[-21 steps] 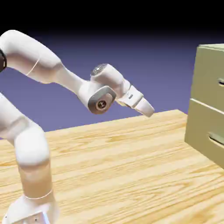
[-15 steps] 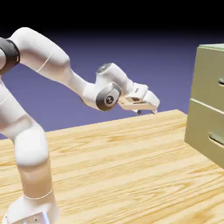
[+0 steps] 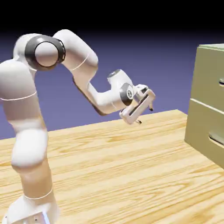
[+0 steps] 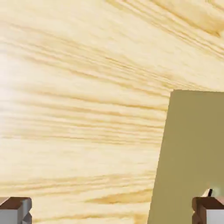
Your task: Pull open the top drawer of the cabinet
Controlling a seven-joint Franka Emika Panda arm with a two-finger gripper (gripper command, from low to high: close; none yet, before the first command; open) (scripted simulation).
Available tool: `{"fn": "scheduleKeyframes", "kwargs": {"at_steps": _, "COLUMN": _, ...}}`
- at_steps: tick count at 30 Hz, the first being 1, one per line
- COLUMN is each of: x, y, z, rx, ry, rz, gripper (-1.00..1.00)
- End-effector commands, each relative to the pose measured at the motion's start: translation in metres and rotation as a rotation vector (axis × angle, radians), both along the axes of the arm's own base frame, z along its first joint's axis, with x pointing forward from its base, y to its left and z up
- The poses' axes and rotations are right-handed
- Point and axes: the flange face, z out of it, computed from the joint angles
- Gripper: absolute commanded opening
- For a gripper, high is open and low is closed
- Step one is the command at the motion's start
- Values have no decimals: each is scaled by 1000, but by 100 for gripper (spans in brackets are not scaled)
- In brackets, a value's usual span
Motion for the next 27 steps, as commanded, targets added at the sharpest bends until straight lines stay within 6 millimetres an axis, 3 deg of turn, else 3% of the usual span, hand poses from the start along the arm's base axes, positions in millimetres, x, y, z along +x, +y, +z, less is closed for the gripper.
{"fn": "scheduleKeyframes", "kwargs": {"at_steps": 1, "x": 4, "y": 5, "z": -4, "rx": -42, "ry": 3, "rz": 66, "gripper": 0}}
{"fn": "scheduleKeyframes", "kwargs": {"at_steps": 8, "x": 22, "y": 49, "z": -29, "rx": -304, "ry": -17, "rz": 536, "gripper": 0}}
{"fn": "scheduleKeyframes", "kwargs": {"at_steps": 14, "x": 37, "y": 80, "z": -39, "rx": -505, "ry": -97, "rz": 904, "gripper": 0}}
{"fn": "scheduleKeyframes", "kwargs": {"at_steps": 21, "x": 58, "y": 104, "z": -33, "rx": -748, "ry": -261, "rz": 1254, "gripper": 0}}
{"fn": "scheduleKeyframes", "kwargs": {"at_steps": 27, "x": 83, "y": 109, "z": -15, "rx": -988, "ry": -439, "rz": 1457, "gripper": 0}}
